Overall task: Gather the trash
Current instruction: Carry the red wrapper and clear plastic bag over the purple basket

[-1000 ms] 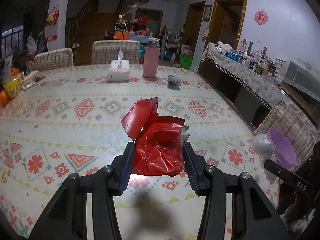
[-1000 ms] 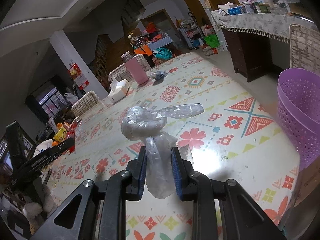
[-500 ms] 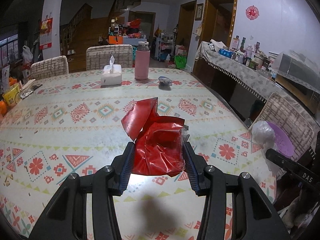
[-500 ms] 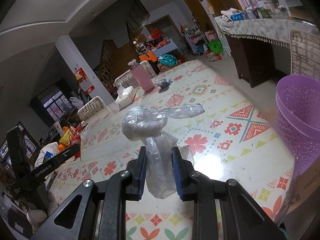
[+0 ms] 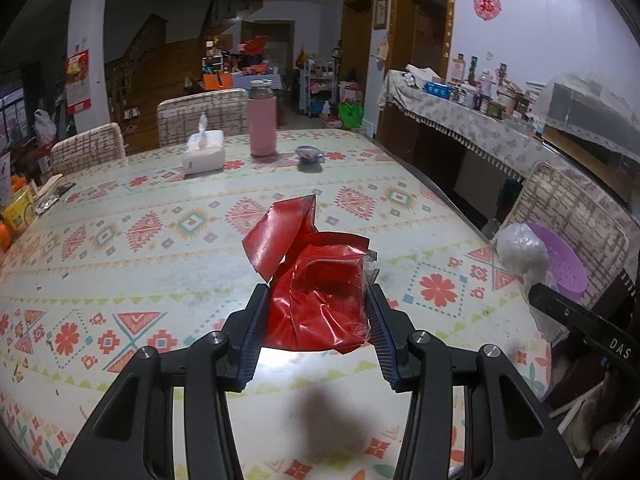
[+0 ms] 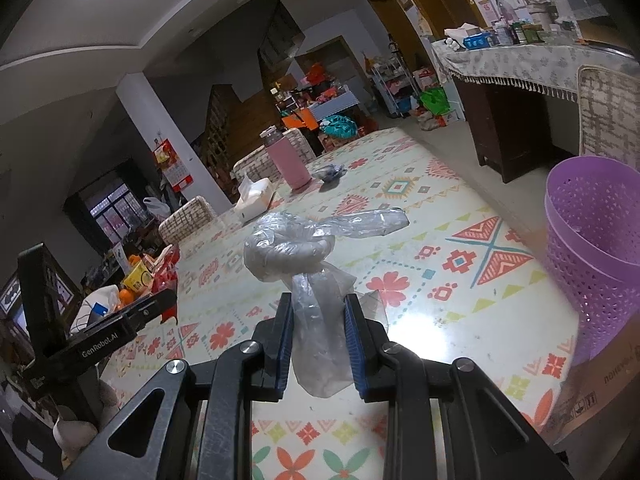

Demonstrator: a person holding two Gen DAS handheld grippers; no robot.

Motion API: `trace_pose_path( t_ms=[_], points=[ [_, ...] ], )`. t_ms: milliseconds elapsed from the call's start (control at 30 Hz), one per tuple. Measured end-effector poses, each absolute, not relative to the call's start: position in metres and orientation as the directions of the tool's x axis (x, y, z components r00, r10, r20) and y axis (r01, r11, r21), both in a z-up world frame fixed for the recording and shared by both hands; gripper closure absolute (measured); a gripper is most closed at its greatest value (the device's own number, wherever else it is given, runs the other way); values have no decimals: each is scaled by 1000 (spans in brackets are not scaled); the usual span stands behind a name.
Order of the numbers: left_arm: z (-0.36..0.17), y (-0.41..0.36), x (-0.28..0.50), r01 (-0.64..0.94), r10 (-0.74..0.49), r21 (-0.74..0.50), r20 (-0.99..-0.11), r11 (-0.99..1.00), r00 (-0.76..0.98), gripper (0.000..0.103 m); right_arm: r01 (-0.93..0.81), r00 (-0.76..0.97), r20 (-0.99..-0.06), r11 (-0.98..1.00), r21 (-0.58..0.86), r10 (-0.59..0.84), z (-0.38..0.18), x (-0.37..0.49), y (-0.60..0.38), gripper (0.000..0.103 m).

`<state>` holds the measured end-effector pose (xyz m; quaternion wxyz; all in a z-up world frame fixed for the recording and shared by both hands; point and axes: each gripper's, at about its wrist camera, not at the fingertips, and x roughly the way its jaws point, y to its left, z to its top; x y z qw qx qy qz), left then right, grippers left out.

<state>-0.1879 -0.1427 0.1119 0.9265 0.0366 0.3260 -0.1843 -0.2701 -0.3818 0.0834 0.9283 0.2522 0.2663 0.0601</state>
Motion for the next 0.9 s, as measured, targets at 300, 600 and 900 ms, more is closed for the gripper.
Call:
trace_pose_path(
  t_ms=[300,600,900],
  points=[
    [110,-176,-189,405,-332,-36,-641,914,692,56,46,860,-451,845,533,238,77,-279,-407,75],
    [103,-203,-192,428,-327,-14,-667,904,669,56,70,868,-443,828,557,225,72,-294,-432,75],
    [96,-214,-191,446,-339,-21,-682,895,647,56,101,875,-445,828,551,190,74,-303,-440,75]
  ],
)
